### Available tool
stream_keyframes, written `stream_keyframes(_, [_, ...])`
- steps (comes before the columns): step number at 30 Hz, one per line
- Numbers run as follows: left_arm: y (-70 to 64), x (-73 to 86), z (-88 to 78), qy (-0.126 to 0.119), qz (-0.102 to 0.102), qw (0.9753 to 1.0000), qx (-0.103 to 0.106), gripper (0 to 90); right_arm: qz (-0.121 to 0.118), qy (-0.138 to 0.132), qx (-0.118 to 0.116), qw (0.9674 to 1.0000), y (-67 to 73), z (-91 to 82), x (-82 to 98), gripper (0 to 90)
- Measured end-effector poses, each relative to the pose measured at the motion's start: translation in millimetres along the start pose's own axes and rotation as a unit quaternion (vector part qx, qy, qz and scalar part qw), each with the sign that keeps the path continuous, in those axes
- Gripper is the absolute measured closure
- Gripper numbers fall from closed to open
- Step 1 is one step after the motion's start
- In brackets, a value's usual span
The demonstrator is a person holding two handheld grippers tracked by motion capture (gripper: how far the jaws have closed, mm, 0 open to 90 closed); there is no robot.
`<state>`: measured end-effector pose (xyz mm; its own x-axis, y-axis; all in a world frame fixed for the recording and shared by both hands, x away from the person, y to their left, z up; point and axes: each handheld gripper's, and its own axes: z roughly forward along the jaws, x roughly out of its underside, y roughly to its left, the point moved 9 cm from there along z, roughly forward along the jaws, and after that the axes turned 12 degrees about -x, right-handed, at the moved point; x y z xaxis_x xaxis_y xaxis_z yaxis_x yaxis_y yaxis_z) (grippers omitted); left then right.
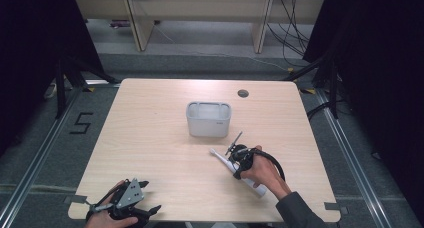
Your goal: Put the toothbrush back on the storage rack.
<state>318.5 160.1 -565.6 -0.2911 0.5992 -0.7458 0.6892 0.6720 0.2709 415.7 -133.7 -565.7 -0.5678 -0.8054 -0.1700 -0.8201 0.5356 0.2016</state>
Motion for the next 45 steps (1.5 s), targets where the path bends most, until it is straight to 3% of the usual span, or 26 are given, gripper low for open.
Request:
stream_keyframes(1, [-0.2, 0.1, 0.1, 0.000, -0.005, 1.0000, -0.001, 14.8, 0.024, 0.001, -0.004, 0.9997, 4.5, 0.0, 0.1, 65.0])
stream_keyframes(7, [-0.4, 0.0, 0.3, 0.000, -0.003, 1.0000, -0.001, 14.8, 0.001, 0.024, 0.002, 0.9997, 3.9, -0.3, -1.9, 66.2])
stream_keyframes(10, [-0.8, -0.8, -0.4, -0.002, 0.003, 1.0000, 0.003, 14.8, -0.004, 0.036, 0.006, 0.9993, 4.3, 0.1, -3.7, 66.3])
stream_keyframes(11, [-1.4, 0.0, -1.8, 0.007, 0.006, 0.9999, 0.009, 14.8, 0.006, 0.040, 0.007, 0.9992, 6.2, 0.5, -3.8, 66.3])
stream_keyframes(13, [-3.1, -1.2, -0.3, -0.002, -0.005, 1.0000, 0.006, 14.8, 0.000, 0.049, 0.005, 0.9988, 5.9, 1.1, -5.1, 66.3])
stream_keyframes(16, [-2.0, -1.7, -0.2, -0.006, -0.001, 1.0000, 0.005, 14.8, -0.003, 0.059, 0.010, 0.9982, 5.7, 1.2, -6.1, 66.4])
stream_keyframes(17, [-1.2, -0.2, -1.5, 0.006, 0.004, 0.9999, 0.008, 14.8, 0.001, 0.062, 0.012, 0.9980, 6.5, 1.5, -6.6, 66.4])
stream_keyframes(18, [-0.5, -0.6, -0.2, 0.000, 0.003, 1.0000, 0.001, 14.8, -0.007, 0.066, 0.014, 0.9977, 5.1, 1.8, -7.0, 66.4])
stream_keyframes(20, [-1.0, -0.2, -1.7, 0.005, 0.006, 0.9999, 0.008, 14.8, -0.015, 0.077, 0.021, 0.9967, 4.0, 1.1, -7.4, 66.4])
stream_keyframes(21, [-1.6, -1.7, -0.5, -0.004, 0.000, 1.0000, 0.004, 14.8, -0.004, 0.077, 0.017, 0.9969, 7.0, 1.5, -7.7, 66.5])
stream_keyframes(23, [-1.1, -0.2, -1.6, 0.006, 0.005, 0.9999, 0.008, 14.8, -0.022, 0.084, 0.023, 0.9959, 3.5, 0.9, -7.7, 66.5])
stream_keyframes(27, [-1.7, -1.9, -0.4, -0.006, 0.000, 1.0000, 0.004, 14.8, -0.014, 0.085, 0.023, 0.9960, 4.8, 0.8, -7.0, 66.6])
stream_keyframes(33, [-1.0, -1.0, 0.0, -0.002, -0.001, 1.0000, 0.002, 14.8, -0.012, 0.070, 0.020, 0.9972, 6.6, 2.0, -7.4, 66.7])
stream_keyframes(36, [-0.7, -1.0, -1.3, 0.001, 0.002, 1.0000, 0.005, 14.8, -0.022, 0.066, 0.020, 0.9974, 2.5, 1.3, -5.7, 66.7])
stream_keyframes(37, [-0.6, -0.1, -2.4, 0.008, 0.004, 0.9999, 0.009, 14.8, -0.005, 0.068, 0.015, 0.9975, 5.5, 1.4, -3.7, 66.7])
stream_keyframes(38, [-0.8, 0.2, -2.5, 0.010, 0.005, 0.9999, 0.010, 14.8, -0.018, 0.070, 0.018, 0.9973, 3.1, 0.6, -3.3, 66.7])
stream_keyframes(40, [-1.0, -0.7, -0.9, 0.002, 0.000, 1.0000, 0.004, 14.8, -0.001, 0.062, 0.011, 0.9980, 7.4, 1.5, -2.5, 66.8])
stream_keyframes(45, [-0.9, -0.7, -0.5, 0.001, 0.000, 1.0000, 0.003, 14.8, -0.008, 0.050, 0.008, 0.9987, 8.1, 0.6, -1.1, 66.8])
